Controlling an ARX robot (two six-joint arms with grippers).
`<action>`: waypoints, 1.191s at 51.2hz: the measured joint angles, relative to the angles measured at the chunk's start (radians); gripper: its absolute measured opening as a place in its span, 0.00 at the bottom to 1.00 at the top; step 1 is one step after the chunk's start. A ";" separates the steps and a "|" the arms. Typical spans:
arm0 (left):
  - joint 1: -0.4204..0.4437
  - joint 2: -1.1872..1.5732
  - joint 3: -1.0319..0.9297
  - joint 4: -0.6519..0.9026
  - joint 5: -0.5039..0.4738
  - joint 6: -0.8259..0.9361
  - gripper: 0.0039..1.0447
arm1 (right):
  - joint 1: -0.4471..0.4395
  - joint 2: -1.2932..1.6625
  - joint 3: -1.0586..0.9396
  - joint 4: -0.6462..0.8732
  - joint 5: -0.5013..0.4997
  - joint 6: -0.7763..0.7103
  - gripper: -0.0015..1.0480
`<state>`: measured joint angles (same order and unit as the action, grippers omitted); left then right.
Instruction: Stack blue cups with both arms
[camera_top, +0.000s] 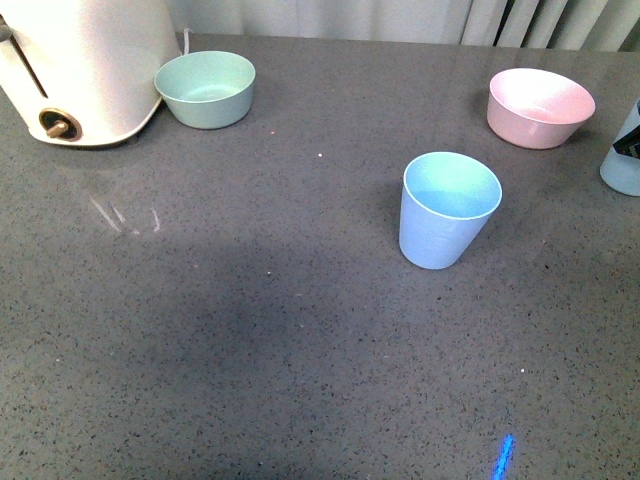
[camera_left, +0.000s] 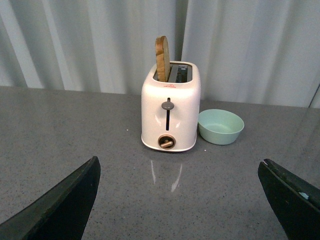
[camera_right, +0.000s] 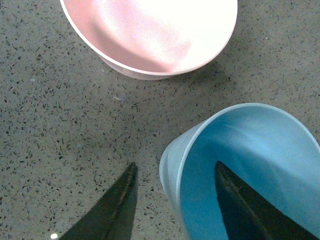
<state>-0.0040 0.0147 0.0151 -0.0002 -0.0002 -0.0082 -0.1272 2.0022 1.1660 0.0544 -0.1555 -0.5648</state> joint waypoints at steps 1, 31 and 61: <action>0.000 0.000 0.000 0.000 0.000 0.000 0.92 | 0.000 0.000 0.001 0.000 0.001 0.000 0.39; 0.000 0.000 0.000 0.000 0.000 0.000 0.92 | -0.006 -0.320 -0.087 -0.217 -0.206 -0.058 0.02; 0.000 0.000 0.000 0.000 0.000 0.000 0.92 | 0.412 -0.473 -0.184 -0.303 -0.243 0.040 0.02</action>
<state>-0.0040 0.0147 0.0151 -0.0002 -0.0002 -0.0082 0.2844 1.5295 0.9821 -0.2485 -0.3985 -0.5243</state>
